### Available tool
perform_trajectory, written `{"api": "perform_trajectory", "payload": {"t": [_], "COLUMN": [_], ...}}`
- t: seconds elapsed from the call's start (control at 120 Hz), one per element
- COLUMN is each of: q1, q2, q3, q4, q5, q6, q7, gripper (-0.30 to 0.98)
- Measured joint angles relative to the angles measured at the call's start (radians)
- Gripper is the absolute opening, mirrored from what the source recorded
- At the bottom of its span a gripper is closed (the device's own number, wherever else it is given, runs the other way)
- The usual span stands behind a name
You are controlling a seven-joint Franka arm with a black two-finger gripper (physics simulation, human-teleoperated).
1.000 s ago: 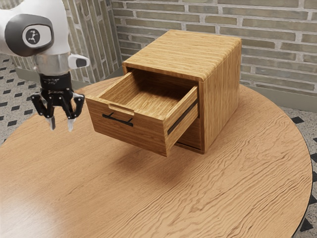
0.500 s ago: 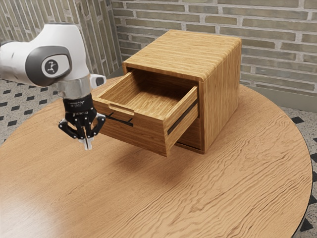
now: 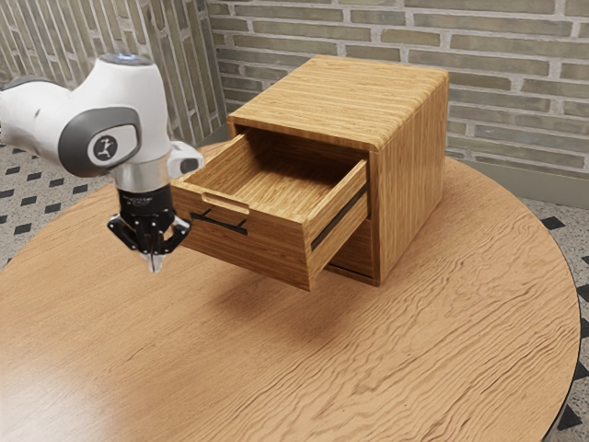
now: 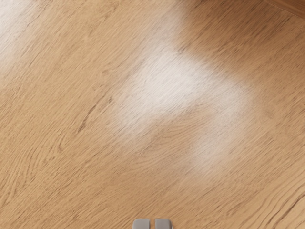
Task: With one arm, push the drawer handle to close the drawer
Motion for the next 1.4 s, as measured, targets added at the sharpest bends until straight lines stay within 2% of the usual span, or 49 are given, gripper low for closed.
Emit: {"api": "perform_trajectory", "payload": {"t": [0.233,0.375,0.5,0.833,1.4], "q1": [-0.018,-0.021,-0.019,-0.007,-0.014], "q2": [-0.006,-0.082,-0.084,0.017,0.166], "q3": [-0.023,-0.065,-0.070,-0.065,-0.065], "q4": [-0.043,-0.101,-0.100,-0.047,0.127], "q5": [0.031,0.035,0.035,0.035,0.043], "q6": [0.162,0.254,0.302,0.399,0.426], "q7": [0.243,0.335,0.396,0.504,0.606], "gripper": [-0.10,-0.10,-0.10,-0.10,-0.10]}}
